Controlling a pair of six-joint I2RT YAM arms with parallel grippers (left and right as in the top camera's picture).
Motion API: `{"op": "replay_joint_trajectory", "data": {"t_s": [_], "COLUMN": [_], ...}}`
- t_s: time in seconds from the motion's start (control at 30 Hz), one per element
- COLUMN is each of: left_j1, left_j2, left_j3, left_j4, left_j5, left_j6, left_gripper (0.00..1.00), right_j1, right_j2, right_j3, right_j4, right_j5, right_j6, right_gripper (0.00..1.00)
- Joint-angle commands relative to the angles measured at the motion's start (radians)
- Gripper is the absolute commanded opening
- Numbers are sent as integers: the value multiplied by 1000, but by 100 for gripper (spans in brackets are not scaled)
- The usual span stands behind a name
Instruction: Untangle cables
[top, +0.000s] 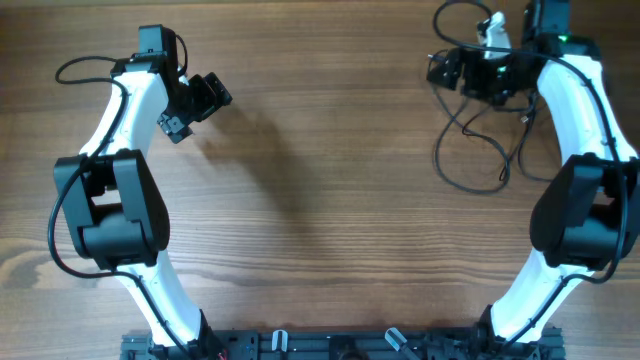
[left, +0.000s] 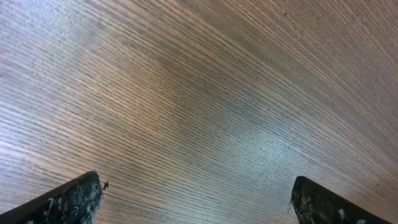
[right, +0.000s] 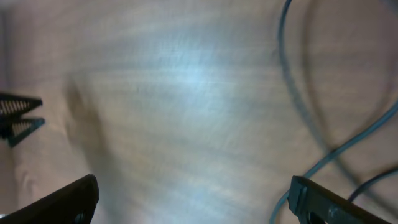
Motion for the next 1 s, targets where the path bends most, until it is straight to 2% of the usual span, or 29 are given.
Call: {"op": "replay_joint_trajectory", "data": {"t_s": [0.0,0.1,0.17,0.3,0.43,0.57,0.63,0.73,0.97], "left_j1": [-10,-25,-38,-67,-85,-87,-87,-93,-94], "left_j2": [3,3,3,3,3,3,3,3,3], "left_j3": [-8,-8,-8,-9,-14,-14,-14,-14,-15], "left_j4": [3,2,-4,-31,-29,-43,-79,-80,-72], "left_j5": [37,88,95,94,90,2,10,-7,-89], "left_j6": [145,272,312,371,370,370,376,453,392], "left_gripper": [100,100,100,100,100,100,100,100,100], "right_j1": [37,77,110,166,214,244,256,270,280], "right_j2": [5,6,6,6,6,6,6,7,7], "right_j3": [-13,-15,-15,-15,-15,-15,-15,-15,-15], "right_j4": [-65,-101,-104,-95,-72,-52,-46,-31,20], "right_j5": [24,24,56,256,373,379,379,380,383], "right_j6": [5,5,14,147,189,188,188,179,182], "right_gripper": [100,100,100,100,100,100,100,100,100]}}
